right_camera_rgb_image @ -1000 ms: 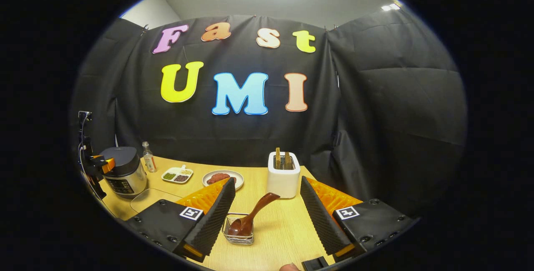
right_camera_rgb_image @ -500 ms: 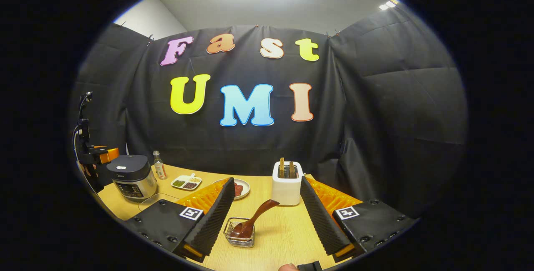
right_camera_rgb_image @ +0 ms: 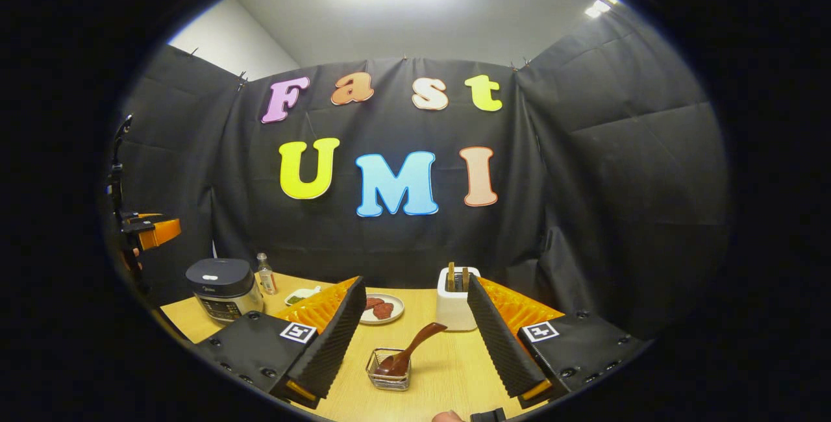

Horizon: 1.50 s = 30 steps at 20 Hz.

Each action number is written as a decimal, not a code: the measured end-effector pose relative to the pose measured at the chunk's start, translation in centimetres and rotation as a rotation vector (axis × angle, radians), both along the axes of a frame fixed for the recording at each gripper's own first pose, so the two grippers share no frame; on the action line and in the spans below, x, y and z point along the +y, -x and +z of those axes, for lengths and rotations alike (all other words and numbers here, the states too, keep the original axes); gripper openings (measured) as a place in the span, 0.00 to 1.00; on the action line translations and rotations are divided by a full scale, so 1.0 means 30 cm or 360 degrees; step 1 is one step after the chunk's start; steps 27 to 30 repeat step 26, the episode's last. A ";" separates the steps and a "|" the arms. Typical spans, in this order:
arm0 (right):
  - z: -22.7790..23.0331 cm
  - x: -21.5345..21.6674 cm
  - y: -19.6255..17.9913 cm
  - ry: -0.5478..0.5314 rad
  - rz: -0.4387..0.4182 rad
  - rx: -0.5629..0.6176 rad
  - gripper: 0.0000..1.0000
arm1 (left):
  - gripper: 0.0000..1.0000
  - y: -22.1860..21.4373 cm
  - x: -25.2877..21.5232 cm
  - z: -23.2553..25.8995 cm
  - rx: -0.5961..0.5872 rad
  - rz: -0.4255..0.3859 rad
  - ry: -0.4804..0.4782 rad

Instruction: Close the left gripper, press the button to open the rice cooker; take a wooden spoon from the chopstick holder with the right hand, scoop a spoonful of rice and pour it into the rice cooker, then put the wooden spoon back into the chopstick holder.

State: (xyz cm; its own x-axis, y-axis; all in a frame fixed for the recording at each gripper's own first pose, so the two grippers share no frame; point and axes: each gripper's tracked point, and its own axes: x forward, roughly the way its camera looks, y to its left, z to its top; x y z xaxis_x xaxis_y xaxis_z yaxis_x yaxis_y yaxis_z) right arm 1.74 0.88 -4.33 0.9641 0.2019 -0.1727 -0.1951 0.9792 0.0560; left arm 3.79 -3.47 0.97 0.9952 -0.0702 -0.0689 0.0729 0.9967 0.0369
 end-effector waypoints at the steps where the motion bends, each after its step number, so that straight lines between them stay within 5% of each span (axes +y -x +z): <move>1: 0.016 0.011 0.011 -0.0003 -0.0007 -0.0013 0.99 | 0.84 0.025 0.006 0.025 -0.0020 -0.0015 -0.0001; 14: 0.174 0.186 0.241 -0.0011 -0.0014 -0.0137 0.99 | 0.84 0.302 0.203 0.074 -0.0034 -0.0051 0.0064; 30: 0.207 0.250 0.365 -0.0013 -0.0043 -0.0167 0.99 | 0.84 0.404 0.273 0.053 -0.0029 -0.0095 0.0127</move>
